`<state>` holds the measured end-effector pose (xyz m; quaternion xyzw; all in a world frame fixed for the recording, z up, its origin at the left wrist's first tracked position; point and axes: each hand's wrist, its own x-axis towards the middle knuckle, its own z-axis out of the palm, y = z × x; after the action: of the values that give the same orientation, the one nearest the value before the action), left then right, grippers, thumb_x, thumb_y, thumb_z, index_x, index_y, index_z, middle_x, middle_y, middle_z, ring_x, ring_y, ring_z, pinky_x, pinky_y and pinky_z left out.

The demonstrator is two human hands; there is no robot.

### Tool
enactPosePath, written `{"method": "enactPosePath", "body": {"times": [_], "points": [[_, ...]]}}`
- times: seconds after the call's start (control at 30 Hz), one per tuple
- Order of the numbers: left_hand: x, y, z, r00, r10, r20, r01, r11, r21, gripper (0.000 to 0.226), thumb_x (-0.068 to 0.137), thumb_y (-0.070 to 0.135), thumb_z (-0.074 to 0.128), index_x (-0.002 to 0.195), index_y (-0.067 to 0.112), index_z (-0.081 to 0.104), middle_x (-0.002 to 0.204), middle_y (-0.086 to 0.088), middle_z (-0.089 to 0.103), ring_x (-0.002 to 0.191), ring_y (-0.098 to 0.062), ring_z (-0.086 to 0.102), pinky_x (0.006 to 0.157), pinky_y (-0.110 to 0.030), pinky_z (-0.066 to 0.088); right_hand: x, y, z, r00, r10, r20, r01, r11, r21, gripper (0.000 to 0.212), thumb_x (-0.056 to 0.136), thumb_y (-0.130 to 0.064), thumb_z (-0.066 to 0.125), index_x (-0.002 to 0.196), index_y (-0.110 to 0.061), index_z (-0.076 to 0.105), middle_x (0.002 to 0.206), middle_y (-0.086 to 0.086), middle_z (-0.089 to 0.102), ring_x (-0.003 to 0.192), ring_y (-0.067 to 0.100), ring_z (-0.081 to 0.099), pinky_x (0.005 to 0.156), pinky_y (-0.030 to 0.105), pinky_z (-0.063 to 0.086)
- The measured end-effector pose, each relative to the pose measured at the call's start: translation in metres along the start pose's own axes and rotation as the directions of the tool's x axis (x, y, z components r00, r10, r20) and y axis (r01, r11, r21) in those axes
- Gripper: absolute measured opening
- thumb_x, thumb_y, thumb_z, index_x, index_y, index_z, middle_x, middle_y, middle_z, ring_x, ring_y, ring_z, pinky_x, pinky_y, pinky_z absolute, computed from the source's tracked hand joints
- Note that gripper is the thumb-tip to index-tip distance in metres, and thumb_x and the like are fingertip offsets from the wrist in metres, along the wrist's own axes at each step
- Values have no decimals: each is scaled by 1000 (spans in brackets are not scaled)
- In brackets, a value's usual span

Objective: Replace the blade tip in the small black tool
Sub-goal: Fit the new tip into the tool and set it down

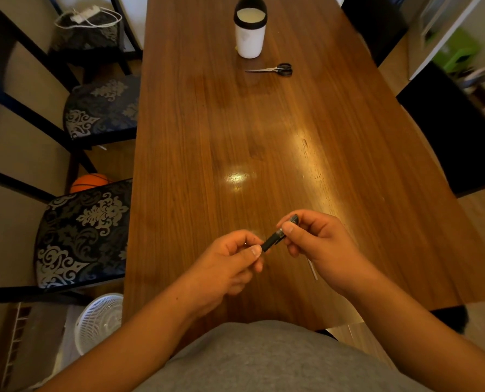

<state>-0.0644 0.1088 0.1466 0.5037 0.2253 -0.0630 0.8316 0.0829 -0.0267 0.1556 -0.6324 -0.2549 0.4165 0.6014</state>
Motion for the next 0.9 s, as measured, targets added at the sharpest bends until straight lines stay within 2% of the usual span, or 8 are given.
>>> {"method": "enactPosePath", "body": {"times": [0.27,0.4,0.47,0.57,0.63,0.73,0.8,0.9], "points": [[-3,-1,12,966,201,-165,-156,956,250,17,97,7,48,88,17,59,67,1,59,42,-4,36,39,-14,29,1,1,5,1000,4,-26,-4,1000,10,14,92,-15,59,91,-5,68,66,6,57,57,13,53,53,18,45],[-2,-10,12,921,340,-192,-204,838,506,14,95,9,52,89,18,60,69,8,60,52,2,46,50,-11,36,2,4,4,999,27,-27,-27,1000,-13,14,93,-13,58,91,-2,67,64,2,59,55,10,54,53,16,45],[1,-14,12,911,371,-181,-199,777,597,10,95,12,53,91,20,60,73,9,61,59,2,50,56,-16,41,2,5,1,998,51,-31,-51,998,-29,14,93,-12,58,91,-2,67,63,-1,61,56,9,55,55,18,47],[11,-18,11,934,332,-136,-121,649,751,6,94,22,55,93,26,59,77,8,66,66,-9,59,61,-38,51,2,12,-5,993,103,-61,-107,992,-61,18,92,-15,59,92,1,67,65,4,61,58,12,55,59,25,47],[19,-22,9,954,275,-121,-50,544,838,4,93,27,56,94,30,58,81,6,68,70,-12,62,66,-45,53,1,20,-9,985,153,-80,-161,982,-98,19,92,-16,60,92,2,67,67,9,61,61,18,54,63,32,46],[32,-37,2,966,167,-196,62,588,806,8,90,27,59,93,35,57,85,8,69,75,-11,66,69,-42,57,-1,37,-26,965,231,-125,-252,949,-191,12,90,-16,64,95,-6,69,74,7,66,65,17,60,61,22,50],[40,-50,-2,964,103,-247,130,628,768,15,89,23,62,89,37,56,85,7,69,75,-11,67,68,-39,59,0,53,-48,942,258,-213,-323,867,-380,17,89,-22,66,104,-15,68,88,2,69,75,18,65,57,12,50],[52,-68,-6,944,33,-329,224,666,711,23,86,18,65,81,38,55,82,2,68,74,-17,68,67,-44,60,-3,80,-88,920,252,-299,-390,522,-759,38,90,-36,62,125,-23,58,115,0,65,101,19,62,78,28,53]]}}
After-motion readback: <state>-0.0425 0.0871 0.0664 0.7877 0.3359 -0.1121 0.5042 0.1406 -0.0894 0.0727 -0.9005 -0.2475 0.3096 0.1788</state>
